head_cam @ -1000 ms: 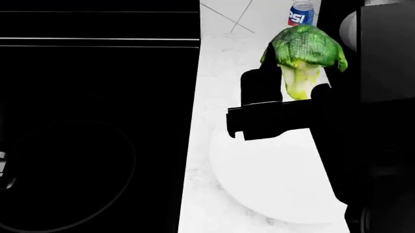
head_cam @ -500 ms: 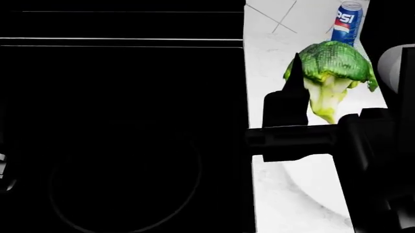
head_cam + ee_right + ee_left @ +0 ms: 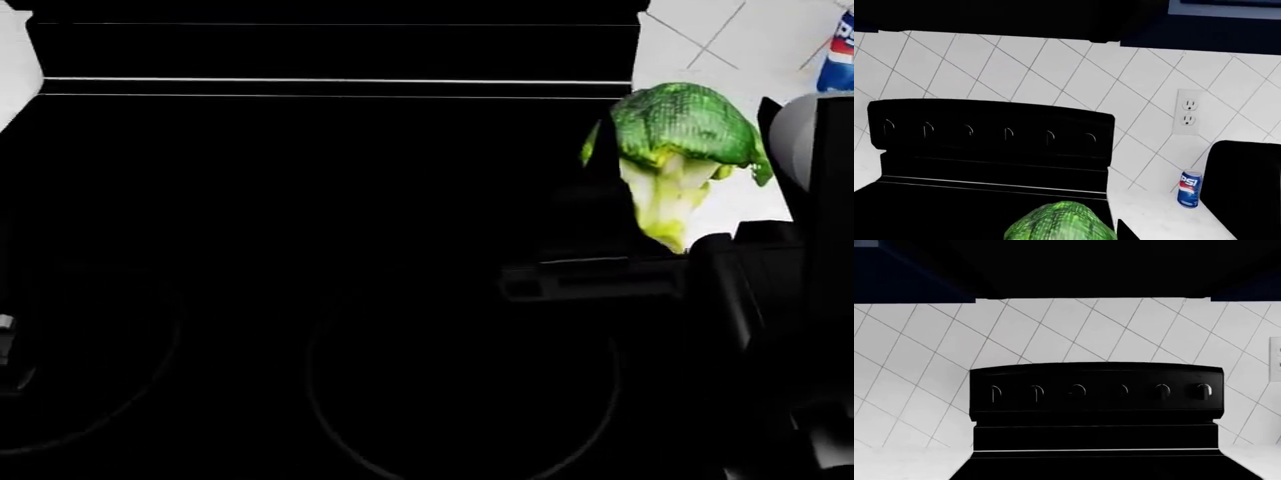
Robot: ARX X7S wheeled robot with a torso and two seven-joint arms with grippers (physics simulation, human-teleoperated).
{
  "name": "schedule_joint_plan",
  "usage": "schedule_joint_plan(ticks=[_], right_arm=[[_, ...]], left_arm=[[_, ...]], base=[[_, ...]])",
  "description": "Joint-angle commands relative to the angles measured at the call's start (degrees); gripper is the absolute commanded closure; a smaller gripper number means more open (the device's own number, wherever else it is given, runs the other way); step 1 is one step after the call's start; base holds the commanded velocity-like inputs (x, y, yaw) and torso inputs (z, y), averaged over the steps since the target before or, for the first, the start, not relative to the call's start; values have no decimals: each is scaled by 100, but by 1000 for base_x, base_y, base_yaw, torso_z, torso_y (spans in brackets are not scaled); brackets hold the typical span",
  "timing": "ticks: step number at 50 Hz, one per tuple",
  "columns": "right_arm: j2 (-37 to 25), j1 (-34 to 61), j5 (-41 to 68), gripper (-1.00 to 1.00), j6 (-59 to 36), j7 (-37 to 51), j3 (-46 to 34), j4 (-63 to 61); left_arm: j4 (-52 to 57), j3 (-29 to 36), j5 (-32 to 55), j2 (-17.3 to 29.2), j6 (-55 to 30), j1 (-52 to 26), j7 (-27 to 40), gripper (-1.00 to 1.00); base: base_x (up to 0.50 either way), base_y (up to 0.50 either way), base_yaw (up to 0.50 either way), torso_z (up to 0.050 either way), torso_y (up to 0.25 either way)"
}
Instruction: Pick the broccoli from the counter and place it in the microwave.
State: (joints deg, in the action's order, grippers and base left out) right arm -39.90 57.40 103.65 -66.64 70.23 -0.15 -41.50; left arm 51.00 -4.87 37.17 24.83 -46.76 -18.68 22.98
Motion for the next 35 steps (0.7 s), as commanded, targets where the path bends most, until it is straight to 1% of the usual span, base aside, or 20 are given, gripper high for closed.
schedule_joint_plan(ticks=[1,5,35], right_arm=[[13,99,-94,100,-74,-104,-66,25],[12,211,-24,100,-56,-65,-121,36],[-55,132,-85,100,34,-126,-171,-2]], left_arm=[[-47,38,23,6,20,-58,20,-100],[-30,41,65,3,-14,-114,53,-100],[-12,31,93,44,106,37,135,-100]], base=[[0,500,0,0,0],[0,500,0,0,0],[0,500,0,0,0]])
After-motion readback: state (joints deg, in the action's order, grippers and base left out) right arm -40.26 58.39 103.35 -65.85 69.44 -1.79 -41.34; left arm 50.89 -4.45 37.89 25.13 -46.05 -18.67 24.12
